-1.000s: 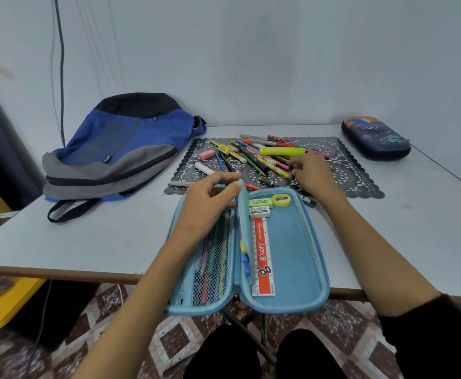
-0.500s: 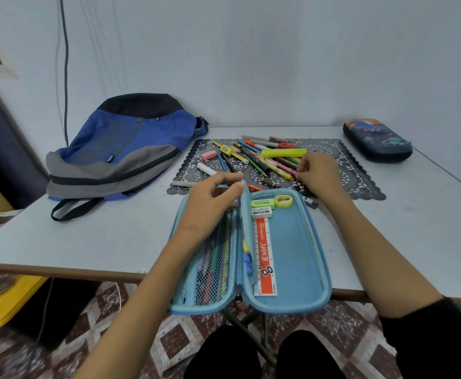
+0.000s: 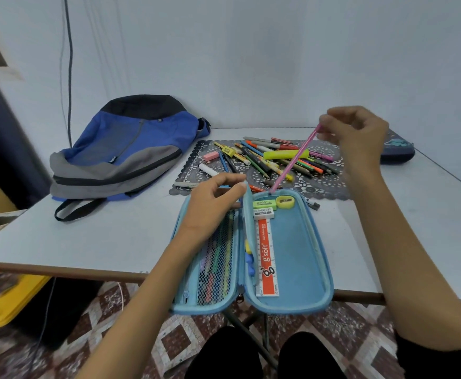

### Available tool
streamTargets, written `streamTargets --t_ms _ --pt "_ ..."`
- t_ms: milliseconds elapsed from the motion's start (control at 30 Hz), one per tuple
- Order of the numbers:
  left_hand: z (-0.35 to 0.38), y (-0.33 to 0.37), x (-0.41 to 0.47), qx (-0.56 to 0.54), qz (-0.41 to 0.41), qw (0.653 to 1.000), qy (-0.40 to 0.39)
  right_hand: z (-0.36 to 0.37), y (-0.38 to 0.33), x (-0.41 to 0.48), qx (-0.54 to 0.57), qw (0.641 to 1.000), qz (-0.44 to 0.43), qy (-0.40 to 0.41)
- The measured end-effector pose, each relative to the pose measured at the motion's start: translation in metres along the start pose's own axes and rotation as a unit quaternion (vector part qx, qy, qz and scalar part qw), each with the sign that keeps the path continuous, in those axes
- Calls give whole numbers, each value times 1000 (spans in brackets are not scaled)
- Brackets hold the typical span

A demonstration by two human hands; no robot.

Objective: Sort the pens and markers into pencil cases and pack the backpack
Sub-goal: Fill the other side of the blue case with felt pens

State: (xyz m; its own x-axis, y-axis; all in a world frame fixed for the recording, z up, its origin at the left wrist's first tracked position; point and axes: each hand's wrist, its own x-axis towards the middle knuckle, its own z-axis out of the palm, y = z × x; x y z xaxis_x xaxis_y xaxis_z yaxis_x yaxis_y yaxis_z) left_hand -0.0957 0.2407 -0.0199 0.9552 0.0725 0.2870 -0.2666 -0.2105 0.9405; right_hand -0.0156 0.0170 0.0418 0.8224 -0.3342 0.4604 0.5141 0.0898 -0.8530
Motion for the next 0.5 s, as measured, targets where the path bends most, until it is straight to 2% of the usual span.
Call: streamTargets --t_ms 100,200,267,367,500 --pt "0 0 0 1 -3 1000 -1 3 0 -12 -37 981 116 -149" --pt "1 1 0 2 2 1000 0 9 5 -29 -93 931 201 -290" --pt "2 3 -1 -7 8 1000 3 15 9 -42 -139 898 227 -351" --pt "3 4 -1 -9 14 1000 8 24 16 -57 -185 860 264 -397" --pt "3 4 -1 -10 15 1000 9 26 17 -62 -200 855 267 -397"
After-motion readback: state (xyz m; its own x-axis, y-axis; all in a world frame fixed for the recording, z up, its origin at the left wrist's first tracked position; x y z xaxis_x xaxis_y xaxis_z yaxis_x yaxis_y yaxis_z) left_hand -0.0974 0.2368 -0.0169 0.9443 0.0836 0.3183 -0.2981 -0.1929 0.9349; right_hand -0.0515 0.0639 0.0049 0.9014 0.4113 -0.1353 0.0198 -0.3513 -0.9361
